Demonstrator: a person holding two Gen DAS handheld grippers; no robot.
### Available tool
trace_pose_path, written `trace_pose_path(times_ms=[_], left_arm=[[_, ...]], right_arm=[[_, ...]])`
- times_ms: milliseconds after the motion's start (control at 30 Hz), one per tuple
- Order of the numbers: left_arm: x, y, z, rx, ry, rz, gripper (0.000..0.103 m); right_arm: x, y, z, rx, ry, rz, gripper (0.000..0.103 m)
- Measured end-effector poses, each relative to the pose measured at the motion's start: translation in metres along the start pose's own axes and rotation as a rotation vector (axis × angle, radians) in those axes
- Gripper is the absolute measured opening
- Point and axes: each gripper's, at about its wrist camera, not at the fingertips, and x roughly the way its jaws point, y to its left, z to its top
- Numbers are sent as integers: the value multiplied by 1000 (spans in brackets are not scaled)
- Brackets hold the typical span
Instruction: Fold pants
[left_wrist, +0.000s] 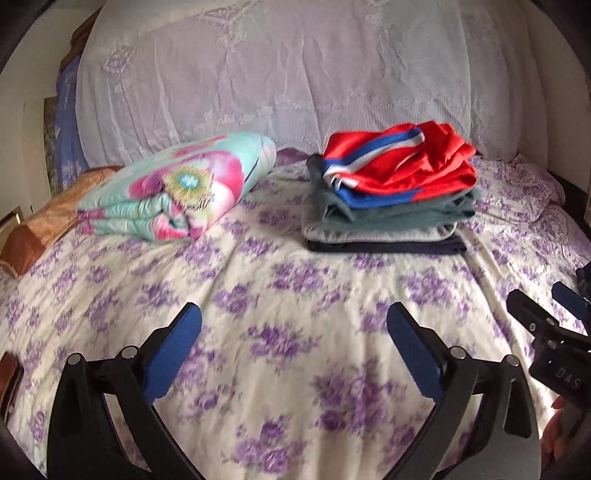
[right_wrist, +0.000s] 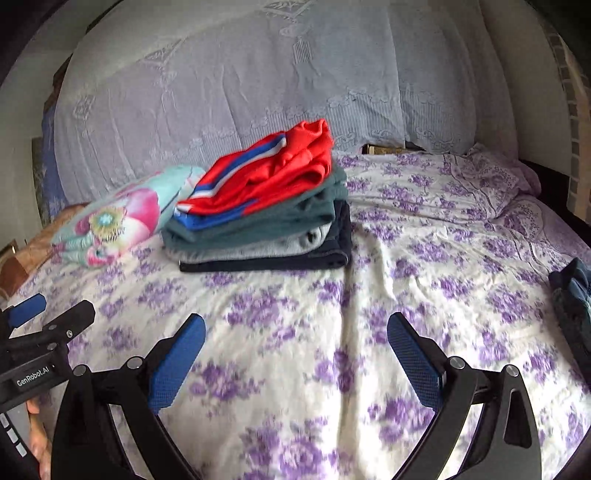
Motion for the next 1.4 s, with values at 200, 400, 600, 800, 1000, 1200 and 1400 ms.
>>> trace_pose_path(times_ms=[200,400,600,800,1000,1200,1400], left_arm=[[-19,8,-23,11,-7,18,98],[-39,6,-38,40,-10,21,98],[-56,4,-32,30,-53,28,98],[-38,-11,3,96,-15,15,98],[25,-15,-42,94,223,21,98],[31,-8,-54,122,324,63,98],[50,14,-59,-37,413,-71,99]], right_arm=[[-24,5,-18,-8,1,7,99],[-46,13,-30,-44,13,-18,99],[-62,6,-31,-28,-40,-87,99],[-39,-10,-31,11,70,-102,99],[-2,-25,-41,78,243,-80,99],[27,0,-56,-31,397,-53,99],[34,-7,-58,6,423,3,100]])
